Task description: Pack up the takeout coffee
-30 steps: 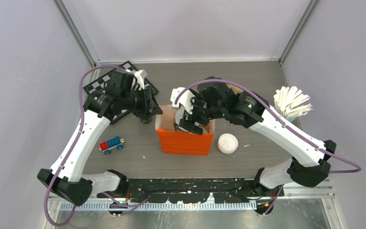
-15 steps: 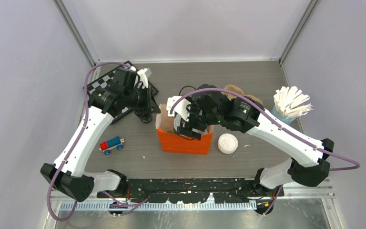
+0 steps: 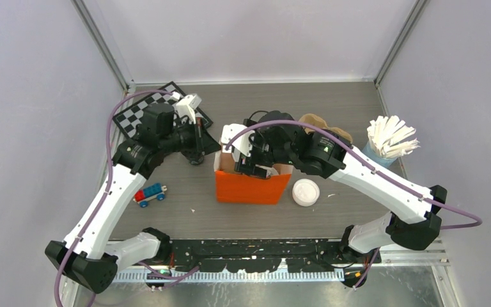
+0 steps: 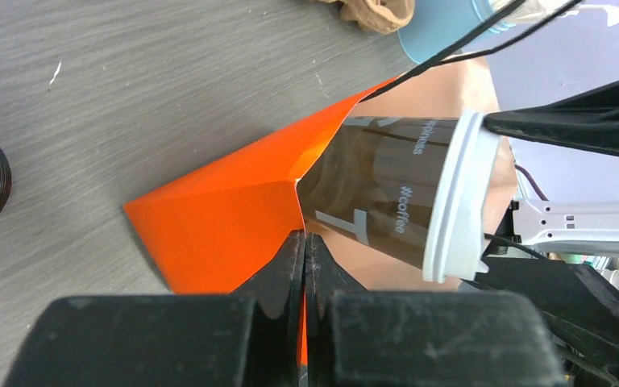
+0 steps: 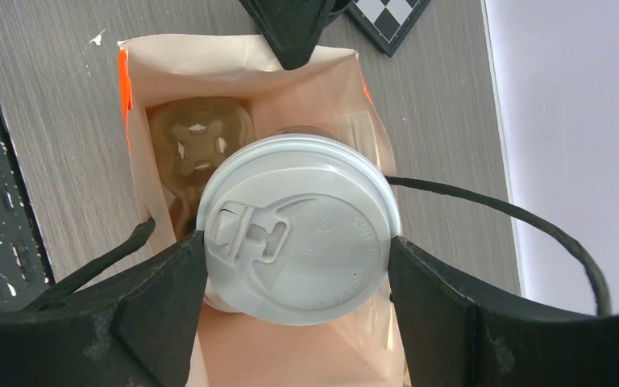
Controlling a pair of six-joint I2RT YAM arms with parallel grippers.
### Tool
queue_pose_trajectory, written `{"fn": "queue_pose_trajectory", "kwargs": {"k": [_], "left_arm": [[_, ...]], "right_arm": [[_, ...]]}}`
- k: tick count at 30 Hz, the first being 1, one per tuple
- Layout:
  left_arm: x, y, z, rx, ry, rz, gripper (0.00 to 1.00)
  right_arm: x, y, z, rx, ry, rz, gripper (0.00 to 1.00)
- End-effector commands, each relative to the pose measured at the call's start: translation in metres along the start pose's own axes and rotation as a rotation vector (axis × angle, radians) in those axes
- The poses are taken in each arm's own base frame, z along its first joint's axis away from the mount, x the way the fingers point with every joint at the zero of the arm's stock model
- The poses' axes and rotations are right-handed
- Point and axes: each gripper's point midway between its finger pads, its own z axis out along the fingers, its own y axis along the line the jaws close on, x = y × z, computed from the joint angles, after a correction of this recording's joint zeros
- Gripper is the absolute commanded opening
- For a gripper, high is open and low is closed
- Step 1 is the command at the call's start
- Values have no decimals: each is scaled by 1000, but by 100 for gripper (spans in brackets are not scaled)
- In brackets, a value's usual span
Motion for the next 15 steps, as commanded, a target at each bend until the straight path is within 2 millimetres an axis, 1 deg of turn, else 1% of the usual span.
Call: {"fn": "queue_pose_trajectory", "kwargs": {"k": [1,3,6,13,14,15], "left_arm": [[-26,-20,-7,97,-136,86,0],[-28,-24,-9,127,-174,110,0],[-28,-21,-8,128,-212,125,0],[-11,-11,-6,93,-153,105,0],[-10,-10,-7,86,-144,99,4],[-8,-9,-8,76,-133,88,11]], "right_arm": [[-8,-10,-1,40,-44,-30,73],[-7,-5,0,18,-47,-42,73],[-2,0,4,-7,-33,-61,73],[7,15,11,-73,-6,-55,73],[8,16,10,-74,-4,-48,73],[9,18,10,-76,-5,-42,73]]}}
